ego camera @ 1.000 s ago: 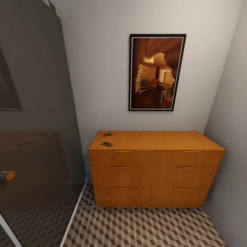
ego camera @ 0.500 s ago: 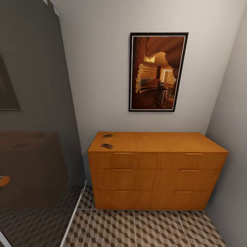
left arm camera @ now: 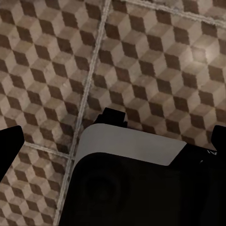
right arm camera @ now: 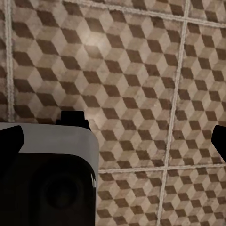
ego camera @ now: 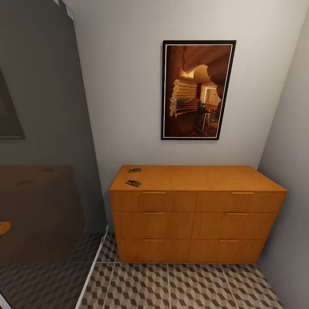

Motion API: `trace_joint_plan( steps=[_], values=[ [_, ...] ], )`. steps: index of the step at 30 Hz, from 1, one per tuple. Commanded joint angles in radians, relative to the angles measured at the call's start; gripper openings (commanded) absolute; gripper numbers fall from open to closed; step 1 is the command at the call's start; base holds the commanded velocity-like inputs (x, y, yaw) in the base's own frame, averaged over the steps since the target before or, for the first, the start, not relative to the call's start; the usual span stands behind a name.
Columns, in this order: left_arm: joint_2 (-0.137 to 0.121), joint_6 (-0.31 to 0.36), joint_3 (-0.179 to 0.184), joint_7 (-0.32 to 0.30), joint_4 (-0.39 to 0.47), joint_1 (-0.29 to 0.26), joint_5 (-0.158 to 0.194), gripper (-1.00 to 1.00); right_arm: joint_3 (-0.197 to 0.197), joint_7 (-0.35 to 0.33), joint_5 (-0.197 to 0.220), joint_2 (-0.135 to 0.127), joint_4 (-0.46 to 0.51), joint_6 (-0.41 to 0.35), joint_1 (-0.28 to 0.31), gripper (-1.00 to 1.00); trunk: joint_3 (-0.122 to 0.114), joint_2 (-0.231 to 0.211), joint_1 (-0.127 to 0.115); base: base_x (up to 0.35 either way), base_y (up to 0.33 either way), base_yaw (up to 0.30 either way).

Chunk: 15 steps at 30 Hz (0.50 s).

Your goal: Take the four mousetraps from the cabinet in the bathroom and place them on the bathroom floor. Make sure all four end up on the same floor surface, and ensure that at least two of them are either under or directly next to the same bathroom sink.

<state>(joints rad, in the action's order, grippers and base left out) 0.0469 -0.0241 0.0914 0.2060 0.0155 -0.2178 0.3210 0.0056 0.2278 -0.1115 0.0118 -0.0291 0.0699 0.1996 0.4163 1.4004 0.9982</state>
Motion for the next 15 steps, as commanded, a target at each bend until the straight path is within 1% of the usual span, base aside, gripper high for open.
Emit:
trace_joint_plan(
  steps=[1, 15],
  values=[
    [0.000, -0.002, 0.008, 0.003, 0.000, -0.001, 0.010, 1.00, -0.001, 0.005, -0.010, 0.000, -0.003, 0.003, 0.001, 1.00, 0.001, 0.001, 0.000, 0.001, 0.000, 0.000],
    [-0.004, -0.003, 0.008, 0.004, 0.000, 0.000, 0.010, 1.00, -0.001, 0.005, -0.009, 0.000, -0.003, 0.002, 0.001, 1.00, 0.001, 0.001, 0.000, 0.000, 0.000, 0.000]
  ],
)
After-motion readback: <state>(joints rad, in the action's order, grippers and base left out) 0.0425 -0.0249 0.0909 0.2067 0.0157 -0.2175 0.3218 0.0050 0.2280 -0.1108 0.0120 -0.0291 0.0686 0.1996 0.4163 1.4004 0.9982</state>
